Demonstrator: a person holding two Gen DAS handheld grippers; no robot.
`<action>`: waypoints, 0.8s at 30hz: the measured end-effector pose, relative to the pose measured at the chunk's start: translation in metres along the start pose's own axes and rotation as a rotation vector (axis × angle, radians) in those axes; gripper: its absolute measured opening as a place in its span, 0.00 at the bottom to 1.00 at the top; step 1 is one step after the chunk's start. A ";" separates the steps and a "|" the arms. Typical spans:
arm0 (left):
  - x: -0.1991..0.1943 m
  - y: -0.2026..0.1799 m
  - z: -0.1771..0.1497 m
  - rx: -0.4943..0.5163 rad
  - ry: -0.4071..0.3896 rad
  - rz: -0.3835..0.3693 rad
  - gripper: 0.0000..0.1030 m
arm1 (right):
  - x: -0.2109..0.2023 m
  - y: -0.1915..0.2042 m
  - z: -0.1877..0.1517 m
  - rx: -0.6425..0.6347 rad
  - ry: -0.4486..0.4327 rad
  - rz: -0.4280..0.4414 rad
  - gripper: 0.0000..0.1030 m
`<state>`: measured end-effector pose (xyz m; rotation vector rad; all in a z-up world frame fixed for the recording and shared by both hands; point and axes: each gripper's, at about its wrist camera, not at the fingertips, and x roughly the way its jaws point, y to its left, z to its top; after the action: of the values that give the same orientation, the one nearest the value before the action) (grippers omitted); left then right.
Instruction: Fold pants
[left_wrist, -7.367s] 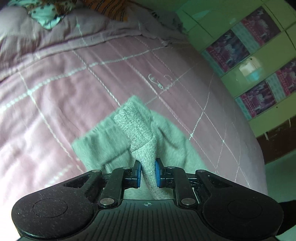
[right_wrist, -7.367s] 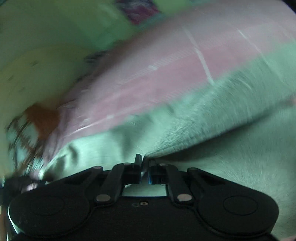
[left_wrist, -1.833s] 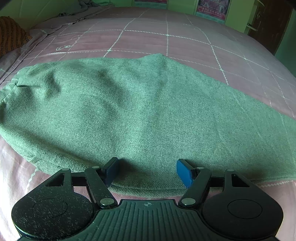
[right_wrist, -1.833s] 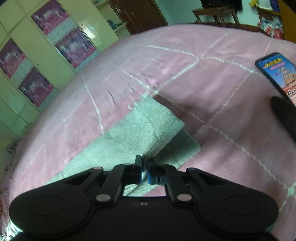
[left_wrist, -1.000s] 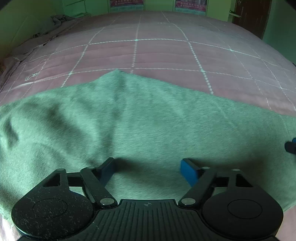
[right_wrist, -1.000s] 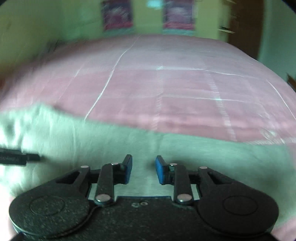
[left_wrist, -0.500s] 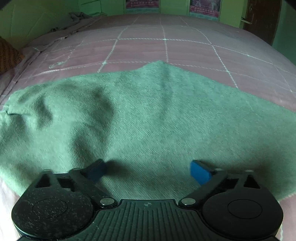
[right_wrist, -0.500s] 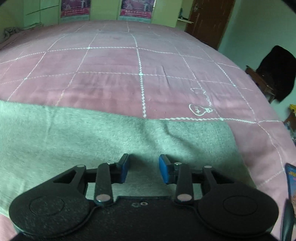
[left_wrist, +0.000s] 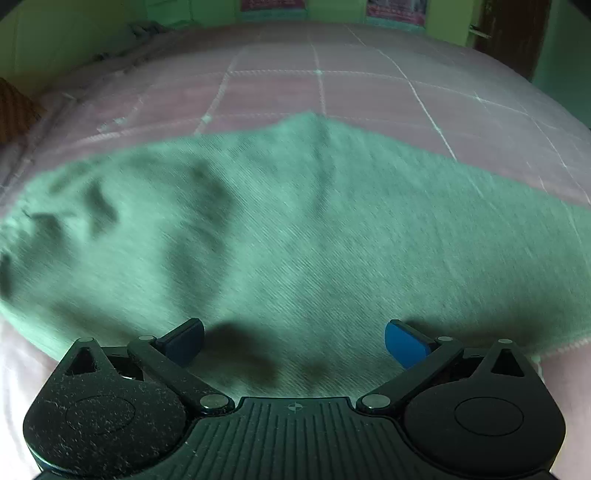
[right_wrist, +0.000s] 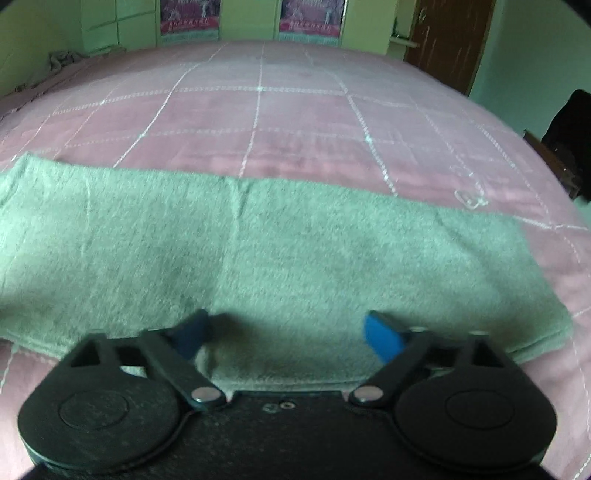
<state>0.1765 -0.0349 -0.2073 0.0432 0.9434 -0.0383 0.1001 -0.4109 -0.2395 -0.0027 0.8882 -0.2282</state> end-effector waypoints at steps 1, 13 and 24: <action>-0.004 0.002 0.003 0.001 -0.039 -0.007 1.00 | -0.004 0.002 0.001 0.004 -0.012 -0.001 0.86; 0.062 0.100 0.049 -0.024 -0.026 0.100 0.40 | 0.000 0.144 0.069 -0.044 -0.083 0.290 0.35; 0.072 0.196 0.032 -0.106 -0.066 0.131 0.08 | 0.057 0.298 0.103 -0.297 -0.065 0.264 0.35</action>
<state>0.2552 0.1579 -0.2431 0.0056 0.8734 0.1308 0.2727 -0.1411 -0.2474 -0.1673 0.8410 0.1509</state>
